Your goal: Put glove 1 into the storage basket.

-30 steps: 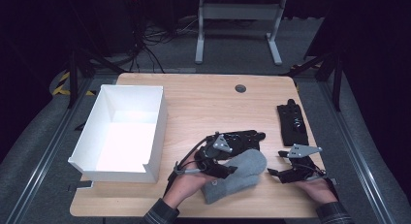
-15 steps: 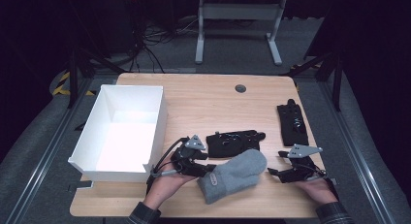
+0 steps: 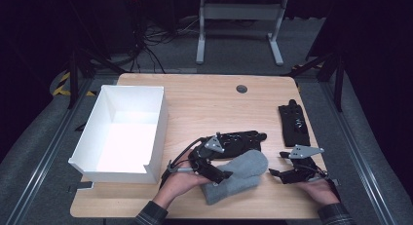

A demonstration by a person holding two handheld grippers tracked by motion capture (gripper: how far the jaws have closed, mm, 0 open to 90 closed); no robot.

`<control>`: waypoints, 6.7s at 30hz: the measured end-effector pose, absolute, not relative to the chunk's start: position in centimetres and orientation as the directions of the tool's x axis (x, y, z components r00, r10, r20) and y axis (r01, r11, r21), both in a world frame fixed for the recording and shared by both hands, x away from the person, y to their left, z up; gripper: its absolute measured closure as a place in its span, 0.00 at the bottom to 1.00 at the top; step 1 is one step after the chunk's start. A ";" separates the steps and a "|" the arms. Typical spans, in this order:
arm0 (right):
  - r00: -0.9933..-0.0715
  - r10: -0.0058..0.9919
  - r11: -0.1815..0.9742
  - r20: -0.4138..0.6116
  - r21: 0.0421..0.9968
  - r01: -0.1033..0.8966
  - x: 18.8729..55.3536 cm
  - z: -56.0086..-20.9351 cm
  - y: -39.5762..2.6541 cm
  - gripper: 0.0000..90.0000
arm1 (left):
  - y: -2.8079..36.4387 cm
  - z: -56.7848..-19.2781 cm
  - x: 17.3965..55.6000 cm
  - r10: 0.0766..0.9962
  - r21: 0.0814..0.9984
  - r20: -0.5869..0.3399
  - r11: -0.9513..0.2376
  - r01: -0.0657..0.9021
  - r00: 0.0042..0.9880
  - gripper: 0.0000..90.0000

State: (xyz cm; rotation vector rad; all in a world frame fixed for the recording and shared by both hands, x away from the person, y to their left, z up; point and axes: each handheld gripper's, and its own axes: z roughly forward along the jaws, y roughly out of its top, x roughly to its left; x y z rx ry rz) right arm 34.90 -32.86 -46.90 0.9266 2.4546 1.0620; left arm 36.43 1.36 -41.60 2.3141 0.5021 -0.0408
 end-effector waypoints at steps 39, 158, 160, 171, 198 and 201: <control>-0.744 0.668 0.517 -0.026 0.735 0.438 34.9 -46.9 -32.8 0.20 | -0.9 -44.0 36.7 0.240 0.523 -0.348 -0.753 0.400 0.906 0.78; -0.741 0.671 0.515 -0.026 0.735 0.441 34.9 -46.9 -32.8 0.20 | 28.5 -41.0 43.1 0.931 0.509 -0.288 -0.049 0.860 0.223 0.39; -0.741 0.671 0.515 -0.026 0.735 0.441 34.9 -46.9 -32.8 0.20 | 28.4 -40.5 43.0 0.935 0.532 -0.276 -0.045 0.846 0.224 0.27; -0.741 0.671 0.515 -0.026 0.735 0.441 34.9 -46.9 -32.8 0.20 | 27.5 -36.1 42.2 0.929 0.622 -0.234 -0.085 0.778 0.288 0.20; -0.741 0.670 0.515 -0.026 0.735 0.440 34.9 -46.9 -32.8 0.20 | 16.7 -31.2 39.8 0.745 0.738 -0.225 -0.291 0.609 0.628 0.20; -0.742 0.670 0.516 -0.026 0.735 0.440 34.9 -46.9 -32.8 0.20 | 15.7 -31.3 39.6 0.734 0.735 -0.227 -0.302 0.607 0.640 0.20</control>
